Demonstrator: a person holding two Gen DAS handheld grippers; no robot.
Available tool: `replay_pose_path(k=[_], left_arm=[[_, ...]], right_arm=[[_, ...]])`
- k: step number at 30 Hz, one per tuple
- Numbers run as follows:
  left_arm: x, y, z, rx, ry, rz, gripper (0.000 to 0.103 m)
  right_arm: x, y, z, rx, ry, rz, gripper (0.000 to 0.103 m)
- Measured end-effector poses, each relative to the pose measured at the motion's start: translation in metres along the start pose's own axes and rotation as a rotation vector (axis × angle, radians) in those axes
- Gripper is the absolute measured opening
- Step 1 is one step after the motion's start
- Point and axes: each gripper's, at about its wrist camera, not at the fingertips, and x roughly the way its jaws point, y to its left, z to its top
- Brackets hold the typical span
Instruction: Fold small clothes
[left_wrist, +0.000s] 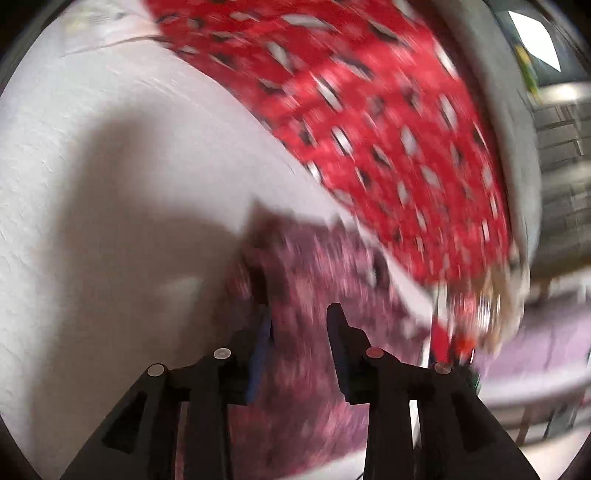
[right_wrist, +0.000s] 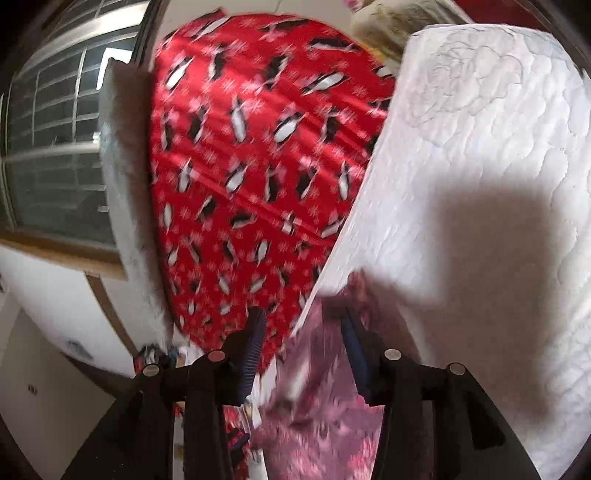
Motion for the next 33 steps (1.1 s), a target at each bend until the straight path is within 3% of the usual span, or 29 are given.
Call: replay_pose_path(k=[3, 7, 8, 10, 12, 14, 17, 20, 23, 27, 29, 31, 32, 33], left_arm=[[0.020, -0.009, -0.022, 0.050, 0.043, -0.025, 0.038], [0.058, -0.011, -0.013, -0.025, 0.071, -0.011, 0.040], [0.065, -0.011, -0.010, -0.046, 0.071, -0.001, 0.038], [0.079, -0.016, 0.011, -0.080, 0.044, 0.055, 0.010], [0.085, -0.018, 0.034, -0.125, -0.018, 0.100, 0.010], [0.079, -0.014, 0.059, -0.219, -0.115, 0.100, 0.010], [0.075, -0.012, 0.073, -0.267, -0.131, 0.064, 0.010], [0.078, -0.029, 0.061, -0.145, -0.126, 0.063, 0.013], [0.088, -0.049, 0.039, -0.036, -0.092, 0.000, 0.023], [0.112, -0.074, 0.015, 0.113, -0.028, -0.020, 0.026], [0.139, -0.086, 0.016, 0.173, 0.001, 0.045, 0.027], [0.171, -0.093, 0.027, 0.190, 0.015, 0.153, 0.026], [0.185, -0.093, 0.037, 0.178, 0.019, 0.211, 0.024], [0.194, -0.091, 0.045, 0.165, 0.013, 0.263, 0.013]], right_arm=[[0.007, 0.009, -0.017, -0.073, 0.106, -0.028, 0.045], [0.031, 0.012, -0.039, -0.088, 0.199, -0.049, 0.046], [0.040, 0.011, -0.043, -0.078, 0.219, -0.053, 0.047], [0.052, 0.012, -0.048, -0.082, 0.231, -0.059, 0.047], [0.064, 0.016, -0.048, -0.093, 0.231, -0.044, 0.046], [0.073, 0.018, -0.046, -0.094, 0.226, -0.059, 0.046], [0.075, 0.023, -0.048, -0.130, 0.214, -0.072, 0.046], [0.069, 0.035, -0.058, -0.238, 0.201, -0.080, 0.046], [0.072, 0.046, -0.073, -0.322, 0.213, -0.069, 0.046], [0.097, 0.056, -0.097, -0.384, 0.302, -0.074, 0.046], [0.117, 0.057, -0.100, -0.392, 0.363, -0.119, 0.043], [0.134, 0.053, -0.092, -0.368, 0.358, -0.172, 0.036], [0.140, 0.051, -0.083, -0.338, 0.334, -0.174, 0.029], [0.144, 0.050, -0.074, -0.310, 0.301, -0.173, 0.027]])
